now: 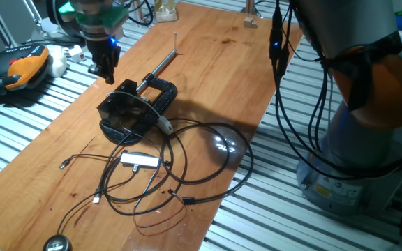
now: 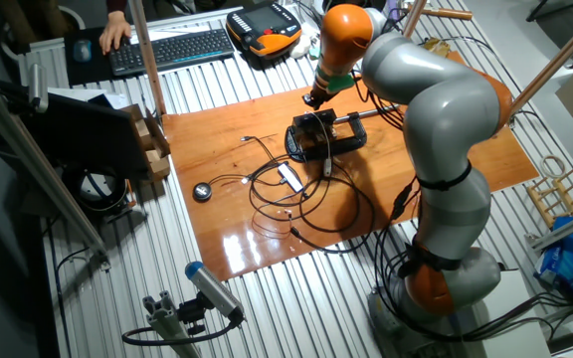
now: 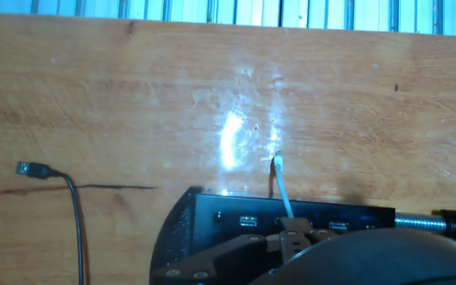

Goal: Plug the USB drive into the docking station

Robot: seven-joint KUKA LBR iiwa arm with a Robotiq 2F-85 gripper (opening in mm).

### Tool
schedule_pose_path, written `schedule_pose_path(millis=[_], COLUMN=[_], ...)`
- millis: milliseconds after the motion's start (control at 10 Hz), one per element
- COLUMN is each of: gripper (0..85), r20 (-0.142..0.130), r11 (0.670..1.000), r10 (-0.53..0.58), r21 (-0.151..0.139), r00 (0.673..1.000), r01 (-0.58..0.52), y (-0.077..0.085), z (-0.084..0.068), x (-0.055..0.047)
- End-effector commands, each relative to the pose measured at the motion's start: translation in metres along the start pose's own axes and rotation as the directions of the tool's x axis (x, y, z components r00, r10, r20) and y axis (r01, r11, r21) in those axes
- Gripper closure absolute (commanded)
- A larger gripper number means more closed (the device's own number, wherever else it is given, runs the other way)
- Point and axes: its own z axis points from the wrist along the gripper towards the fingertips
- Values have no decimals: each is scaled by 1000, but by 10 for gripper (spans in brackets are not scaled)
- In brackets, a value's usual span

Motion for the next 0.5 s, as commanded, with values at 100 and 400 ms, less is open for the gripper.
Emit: schedule_pose_path(millis=[100, 400], gripper=[850, 850], r20=[-6, -5], r11=[1000, 1000], r10=[7, 7], r21=[-3, -17], r00=[1000, 1000], r01=[-7, -7], y=[0, -1], z=[10, 25], x=[-8, -18])
